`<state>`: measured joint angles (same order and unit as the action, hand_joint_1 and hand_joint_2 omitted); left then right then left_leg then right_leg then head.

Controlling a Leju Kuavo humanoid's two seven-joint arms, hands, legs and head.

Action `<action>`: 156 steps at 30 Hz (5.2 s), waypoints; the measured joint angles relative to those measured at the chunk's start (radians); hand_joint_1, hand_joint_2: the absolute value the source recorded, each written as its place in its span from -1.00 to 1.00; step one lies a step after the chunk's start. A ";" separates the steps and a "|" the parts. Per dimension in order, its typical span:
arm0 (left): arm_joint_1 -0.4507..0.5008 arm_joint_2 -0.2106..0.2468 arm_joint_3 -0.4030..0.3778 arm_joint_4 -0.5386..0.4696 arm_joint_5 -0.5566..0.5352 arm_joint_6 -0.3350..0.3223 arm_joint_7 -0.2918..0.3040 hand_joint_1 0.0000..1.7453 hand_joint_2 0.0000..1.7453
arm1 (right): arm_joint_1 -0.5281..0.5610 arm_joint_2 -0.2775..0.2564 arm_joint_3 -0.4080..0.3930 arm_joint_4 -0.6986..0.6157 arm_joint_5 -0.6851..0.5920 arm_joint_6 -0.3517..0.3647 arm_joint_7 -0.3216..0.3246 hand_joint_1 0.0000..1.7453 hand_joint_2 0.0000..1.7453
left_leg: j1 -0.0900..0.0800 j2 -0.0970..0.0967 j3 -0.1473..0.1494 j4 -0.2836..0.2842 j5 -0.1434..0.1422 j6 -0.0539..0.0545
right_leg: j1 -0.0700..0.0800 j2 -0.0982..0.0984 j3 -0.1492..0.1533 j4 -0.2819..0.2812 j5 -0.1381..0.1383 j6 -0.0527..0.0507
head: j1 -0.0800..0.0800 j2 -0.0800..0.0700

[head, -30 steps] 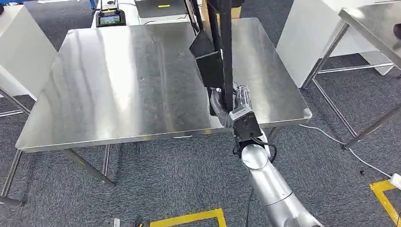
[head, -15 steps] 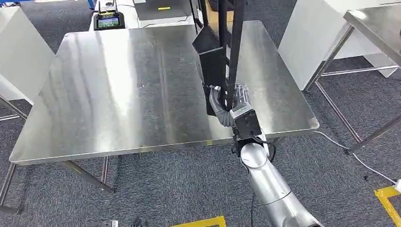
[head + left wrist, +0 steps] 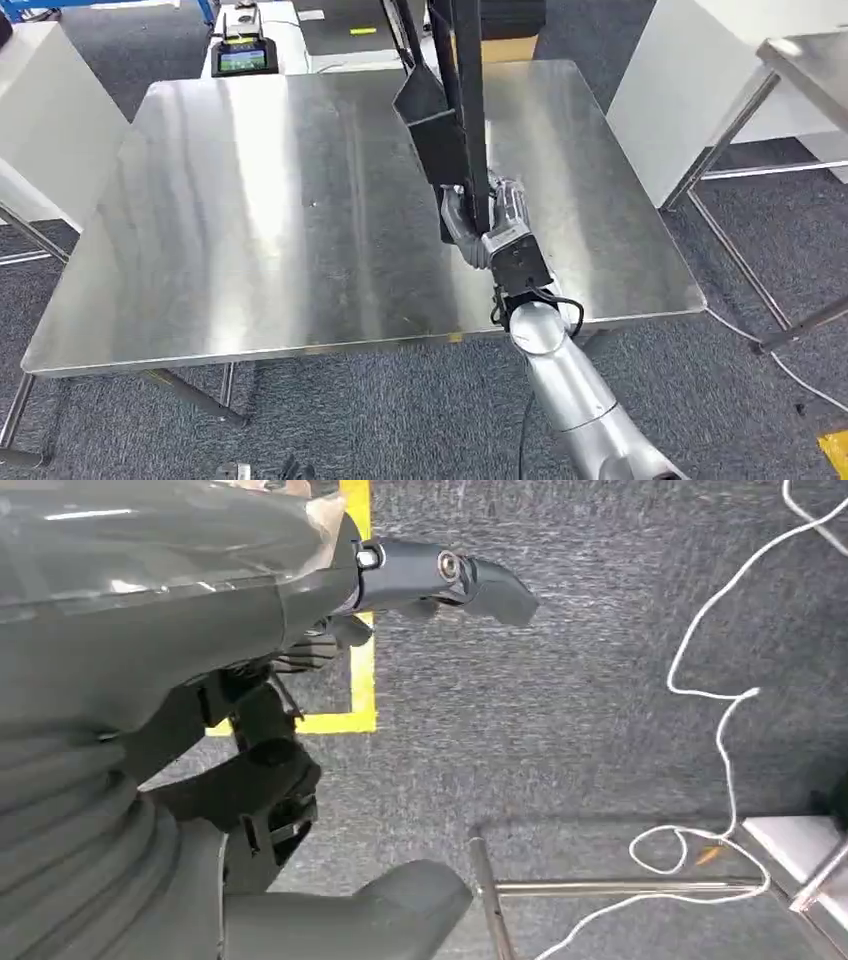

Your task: Take the parts from the cabinet and place them on the table.

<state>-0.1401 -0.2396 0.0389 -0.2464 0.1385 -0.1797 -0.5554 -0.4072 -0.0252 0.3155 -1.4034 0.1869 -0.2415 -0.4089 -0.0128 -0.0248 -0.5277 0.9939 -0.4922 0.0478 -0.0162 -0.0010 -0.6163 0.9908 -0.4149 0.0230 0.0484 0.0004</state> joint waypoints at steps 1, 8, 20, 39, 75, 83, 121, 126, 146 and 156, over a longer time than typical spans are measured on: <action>-0.001 0.002 0.000 -0.001 0.000 0.000 0.000 -1.00 1.00 | -0.001 0.002 0.000 0.000 0.000 0.000 0.000 1.00 1.00 | 0.003 0.003 -0.012 0.020 -0.002 -0.003 | -0.012 0.003 0.014 -0.003 -0.002 -0.004 | 0.002 0.000; 0.001 0.002 0.000 0.000 0.001 0.000 -0.001 -1.00 1.00 | -0.006 0.003 0.000 0.003 0.009 -0.001 0.000 1.00 1.00 | 0.023 0.021 -0.225 0.269 -0.046 -0.039 | -0.009 0.004 0.073 -0.005 -0.051 -0.026 | -0.004 0.000; -0.002 0.006 0.011 -0.001 0.030 -0.056 -0.026 -1.00 1.00 | -0.165 -0.045 0.009 0.328 1.003 -0.245 0.414 1.00 1.00 | -0.001 0.012 -0.107 -0.010 0.110 -0.003 | 0.009 0.005 0.135 -0.036 -0.085 0.007 | -0.003 0.000; -0.009 0.038 0.019 -0.001 0.002 -0.106 -0.045 -1.00 1.00 | -0.339 -0.109 0.032 1.022 1.372 -0.180 0.760 -1.00 -1.00 | -0.007 0.005 -0.113 -0.008 0.112 0.018 | 0.002 0.000 0.137 -0.053 -0.083 0.018 | -0.003 0.000; 0.006 0.051 0.097 0.001 0.027 -0.131 0.010 -1.00 -1.00 | 0.126 0.254 -0.362 0.021 0.986 -0.451 -0.257 -1.00 -1.00 | -0.002 -0.003 -0.111 -0.008 0.108 0.013 | 0.004 -0.009 0.132 -0.052 -0.093 0.016 | -0.004 0.000; 0.026 0.049 0.137 0.003 0.029 -0.093 -0.039 -1.00 -1.00 | 0.404 0.344 -0.340 -0.412 0.585 -0.449 -0.288 -1.00 -1.00 | -0.003 0.004 -0.108 -0.008 0.103 0.009 | 0.004 -0.002 0.133 -0.052 -0.095 0.014 | -0.003 0.000; 0.083 0.030 0.314 0.025 0.064 -0.042 -0.103 -1.00 -1.00 | 0.412 0.240 0.010 -0.080 0.190 -0.277 -0.227 -1.00 -1.00 | 0.018 0.013 0.003 0.017 -0.008 -0.020 | -0.009 -0.004 0.039 0.003 -0.012 0.024 | -0.003 0.000; 0.085 0.023 0.309 0.025 0.021 -0.086 -0.104 -1.00 -1.00 | 0.421 0.219 0.014 -0.080 0.161 -0.259 -0.206 -1.00 -1.00 | 0.017 0.022 -0.051 0.001 0.049 0.021 | -0.004 -0.002 -0.053 0.222 -0.182 0.000 | 0.004 0.000; 0.085 0.017 0.290 0.026 -0.035 -0.109 -0.069 -1.00 -1.00 | 0.537 0.156 -0.008 -0.138 0.068 -0.217 -0.175 -1.00 -1.00 | 0.035 0.023 -0.122 0.270 -0.029 -0.059 | 0.000 -0.012 0.071 -0.022 -0.033 -0.029 | -0.001 0.000; 0.083 0.011 0.290 0.027 -0.047 -0.113 -0.057 -1.00 -1.00 | 0.554 0.145 -0.017 -0.158 0.059 -0.208 -0.161 -1.00 -1.00 | 0.025 0.028 -0.002 -0.008 0.015 0.018 | 0.001 -0.006 -0.022 0.105 -0.108 0.003 | 0.006 0.000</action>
<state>-0.0573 -0.2285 0.3288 -0.2197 0.0919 -0.2922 -0.6126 0.1473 0.1198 0.2987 -1.5610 0.2460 -0.4494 -0.5699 0.0120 0.0030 -0.5300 0.9864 -0.4771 0.0656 -0.0155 -0.0074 -0.6386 1.0958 -0.5225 0.0264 0.0549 0.0004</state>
